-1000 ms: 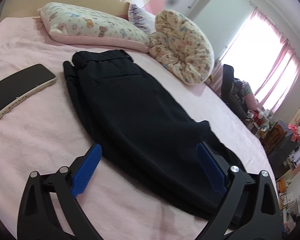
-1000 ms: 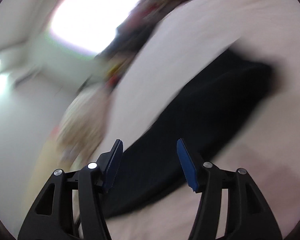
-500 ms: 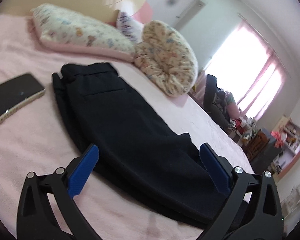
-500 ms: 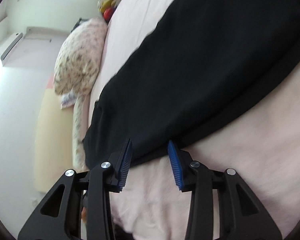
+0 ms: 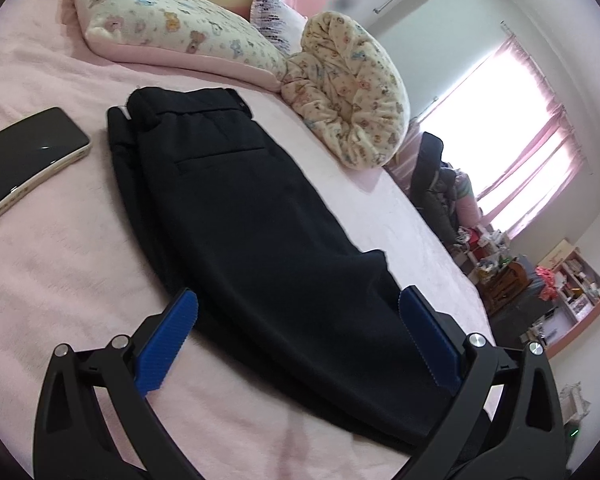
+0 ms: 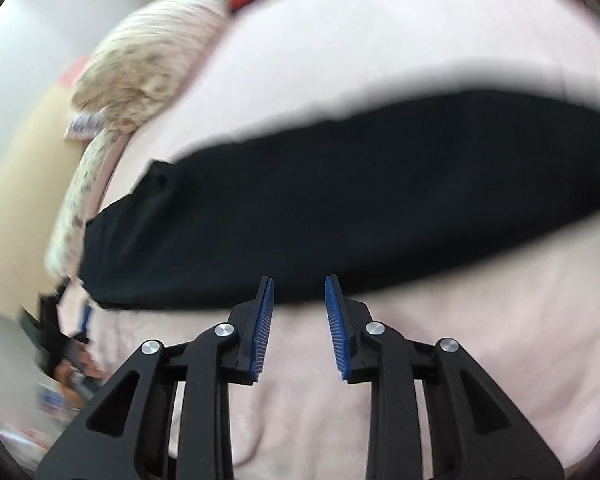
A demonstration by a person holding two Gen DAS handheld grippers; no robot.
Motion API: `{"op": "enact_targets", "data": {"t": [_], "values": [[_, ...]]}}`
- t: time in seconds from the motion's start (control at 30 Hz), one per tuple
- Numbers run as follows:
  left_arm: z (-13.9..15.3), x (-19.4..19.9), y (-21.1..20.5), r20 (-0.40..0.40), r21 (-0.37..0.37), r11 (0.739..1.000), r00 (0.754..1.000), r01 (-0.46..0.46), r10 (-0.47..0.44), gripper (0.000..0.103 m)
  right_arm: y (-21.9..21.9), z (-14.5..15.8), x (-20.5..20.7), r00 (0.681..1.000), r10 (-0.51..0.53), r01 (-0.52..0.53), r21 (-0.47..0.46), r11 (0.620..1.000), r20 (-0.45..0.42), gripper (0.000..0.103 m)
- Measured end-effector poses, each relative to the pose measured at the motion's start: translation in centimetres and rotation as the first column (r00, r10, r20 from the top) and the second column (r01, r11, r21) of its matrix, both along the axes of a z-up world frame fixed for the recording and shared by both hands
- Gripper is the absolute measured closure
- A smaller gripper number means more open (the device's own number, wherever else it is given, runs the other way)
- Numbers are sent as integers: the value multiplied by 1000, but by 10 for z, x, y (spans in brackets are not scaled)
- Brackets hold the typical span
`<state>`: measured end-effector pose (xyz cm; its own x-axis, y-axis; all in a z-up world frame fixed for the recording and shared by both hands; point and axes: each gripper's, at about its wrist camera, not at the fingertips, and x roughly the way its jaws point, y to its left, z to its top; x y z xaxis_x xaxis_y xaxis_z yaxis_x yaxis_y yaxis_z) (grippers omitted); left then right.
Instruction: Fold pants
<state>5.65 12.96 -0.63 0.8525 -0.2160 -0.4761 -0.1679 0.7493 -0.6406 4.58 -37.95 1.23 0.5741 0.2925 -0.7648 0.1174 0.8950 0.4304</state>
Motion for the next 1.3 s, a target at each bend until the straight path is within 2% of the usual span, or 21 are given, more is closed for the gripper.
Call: {"op": "enact_targets", "data": {"t": [0.03, 0.1, 0.13, 0.17, 0.23, 0.3, 0.43, 0.5, 0.6, 0.63, 0.67, 0.77, 0.87, 0.9, 0.97, 1.03, 1.1, 1.13, 1.2, 1.23, 1.3], "values": [[1, 2, 0, 4, -5, 1000, 1000, 4, -4, 2, 25, 22, 13, 993, 89, -80, -100, 992, 82, 74], [2, 7, 1, 1, -14, 1000, 1000, 15, -15, 2, 66, 40, 40, 954, 261, -223, -234, 946, 146, 68], [1, 9, 2, -5, -21, 1000, 1000, 16, -16, 2, 94, 44, 60, 921, 360, -305, -300, 904, 149, 67], [0, 10, 3, -11, -25, 1000, 1000, 14, -14, 2, 125, 43, 76, 870, 475, -401, -372, 837, 130, 67], [-5, 15, 7, -46, -25, 1000, 999, 3, -4, 2, 170, 36, 114, 816, 573, -490, -438, 754, 74, 67], [-10, 19, 12, -62, -35, 999, 998, -7, 5, 2, 198, 22, 158, 799, 602, -539, -445, 715, -2, 68], [-17, 26, 24, -99, -48, 999, 995, -3, -2, 2, 224, 2, 221, 804, 590, -551, -462, 695, -72, 69], [-19, 28, 28, -104, -65, 998, 994, 15, -21, 2, 229, -7, 232, 798, 591, -575, -442, 688, -118, 69], [-19, 28, 30, -106, -72, 997, 994, 26, -34, 2, 245, -19, 233, 777, 608, -607, -453, 654, -163, 72], [-19, 29, 30, -111, -71, 997, 993, 28, -36, 2, 246, -23, 236, 777, 605, -608, -459, 648, -173, 82], [-20, 29, 30, -116, -69, 997, 993, 29, -37, 2, 245, -30, 238, 786, 587, -601, -465, 650, -194, 100], [-23, 30, 29, -129, -62, 998, 991, 32, -40, 2, 239, -42, 243, 807, 546, -585, -430, 687, -225, 101], [-23, 31, 26, -138, -38, 999, 990, 37, -42, 2, 220, -37, 245, 862, 484, -502, -374, 780, -148, 101], [-23, 31, 25, -142, -25, 999, 989, 37, -40, 2, 209, -34, 247, 886, 449, -461, -331, 823, -116, 101], [-23, 32, 23, -147, -7, 999, 988, 38, -39, 2, 190, -33, 248, 920, 385, -389, -265, 882, -69, 101], [-24, 32, 22, -153, 3, 999, 988, 32, -31, 2, 186, -44, 249, 930, 356, -367, -250, 896, -87, 100], [-25, 32, 21, -157, 9, 1000, 987, 28, -26, 2, 191, -62, 248, 922, 365, -387, -266, 883, -131, 100], [-24, 32, 20, -159, 16, 999, 987, 28, -26, 2, 191, -58, 245, 926, 361, -377, -276, 884, -110, 94], [-23, 30, 19, -161, 27, 999, 987, 35, -31, 2, 183, -45, 241, 943, 328, -332, -265, 905, -60, 67], [-22, 29, 19, -157, 23, 999, 987, 37, -33, 2, 177, -38, 237, 951, 307, -306, -262, 915, -37, 62], [-19, 24, 22, -128, -11, 999, 991, 35, -36, 2, 166, -23, 223, 950, 308, -291, -224, 930, 46, 62]]}}
